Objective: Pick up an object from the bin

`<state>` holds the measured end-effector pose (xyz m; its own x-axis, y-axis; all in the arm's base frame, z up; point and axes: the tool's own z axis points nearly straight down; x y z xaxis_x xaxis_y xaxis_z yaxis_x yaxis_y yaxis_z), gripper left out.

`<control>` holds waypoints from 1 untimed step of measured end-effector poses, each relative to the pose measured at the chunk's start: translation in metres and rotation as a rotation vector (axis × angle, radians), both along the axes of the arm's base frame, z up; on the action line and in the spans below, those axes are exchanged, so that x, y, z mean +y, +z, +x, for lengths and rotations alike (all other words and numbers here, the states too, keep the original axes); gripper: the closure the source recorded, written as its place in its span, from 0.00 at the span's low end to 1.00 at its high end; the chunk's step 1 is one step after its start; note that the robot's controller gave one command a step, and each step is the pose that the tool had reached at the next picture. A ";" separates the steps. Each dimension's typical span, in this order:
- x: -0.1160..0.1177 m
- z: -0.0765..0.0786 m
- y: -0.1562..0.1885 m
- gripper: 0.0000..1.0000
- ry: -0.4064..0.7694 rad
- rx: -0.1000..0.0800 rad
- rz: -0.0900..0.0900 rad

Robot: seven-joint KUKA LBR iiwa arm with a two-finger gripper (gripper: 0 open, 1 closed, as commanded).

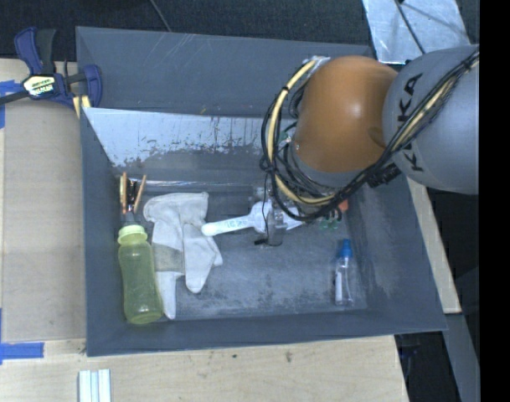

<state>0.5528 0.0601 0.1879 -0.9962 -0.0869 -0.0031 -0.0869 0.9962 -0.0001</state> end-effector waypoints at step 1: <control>0.000 0.000 0.000 1.00 0.000 0.000 0.000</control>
Offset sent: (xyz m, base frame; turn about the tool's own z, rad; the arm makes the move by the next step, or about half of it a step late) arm 0.0000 0.0071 0.1086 -0.0054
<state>0.5527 0.0601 0.1878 -0.9962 -0.0865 -0.0029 -0.0865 0.9963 0.0001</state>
